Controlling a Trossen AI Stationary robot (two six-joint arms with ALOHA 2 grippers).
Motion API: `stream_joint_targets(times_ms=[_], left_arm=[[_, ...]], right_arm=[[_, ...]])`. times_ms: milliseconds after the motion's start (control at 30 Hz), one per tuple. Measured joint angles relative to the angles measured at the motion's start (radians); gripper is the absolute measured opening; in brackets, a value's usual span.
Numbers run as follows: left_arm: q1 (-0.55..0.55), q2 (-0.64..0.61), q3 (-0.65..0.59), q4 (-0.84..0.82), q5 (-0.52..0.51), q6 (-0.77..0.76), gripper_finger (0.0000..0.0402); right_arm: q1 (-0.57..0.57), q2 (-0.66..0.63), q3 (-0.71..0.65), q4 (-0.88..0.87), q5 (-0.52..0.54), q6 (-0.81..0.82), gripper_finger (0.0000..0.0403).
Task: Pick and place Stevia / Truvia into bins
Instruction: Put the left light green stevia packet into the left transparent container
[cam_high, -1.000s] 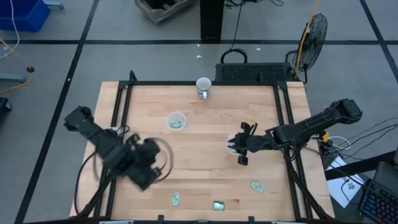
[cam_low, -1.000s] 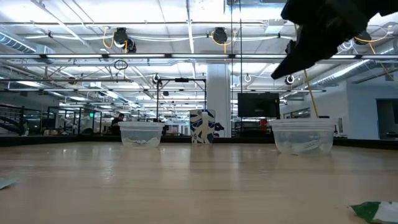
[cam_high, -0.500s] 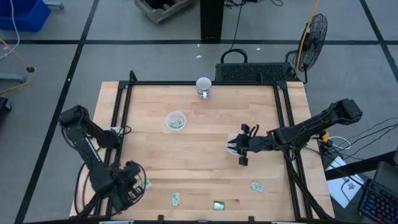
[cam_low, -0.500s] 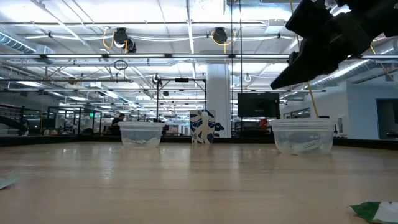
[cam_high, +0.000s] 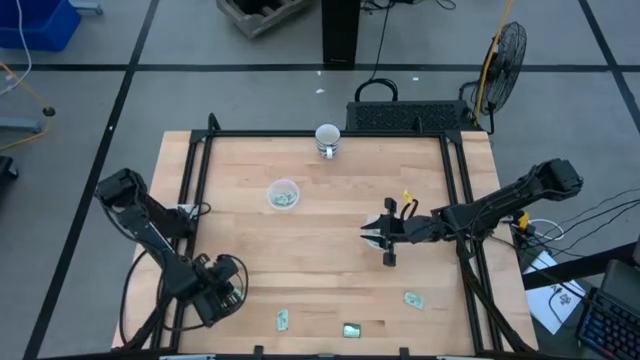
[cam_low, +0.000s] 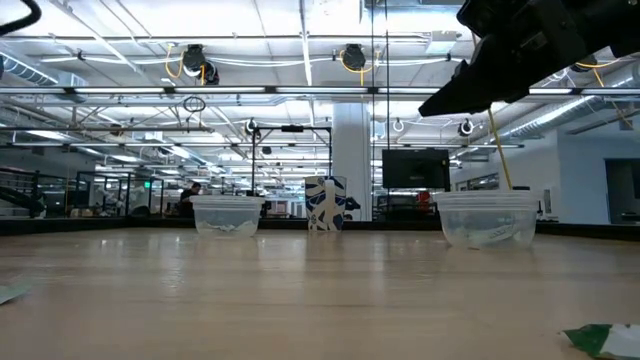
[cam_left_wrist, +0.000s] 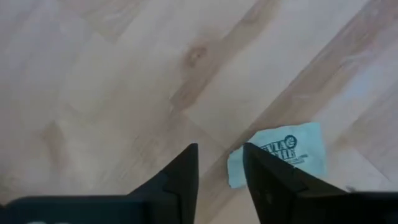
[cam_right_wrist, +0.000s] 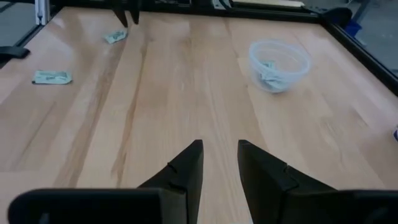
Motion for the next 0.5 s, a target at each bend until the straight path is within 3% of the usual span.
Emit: stream_joint_targets(times_ms=[333, 500], left_arm=[[-0.001, -0.004, -0.086, 0.194, 0.012, 0.043, 0.0154], [-0.005, -0.006, -0.114, 0.194, 0.034, 0.044, 0.0129]], right_arm=[[0.0, 0.0, 0.0, 0.001, 0.0, 0.0, 0.0094], [0.0, 0.0, 0.0, 0.001, 0.0, 0.0, 0.0095]])
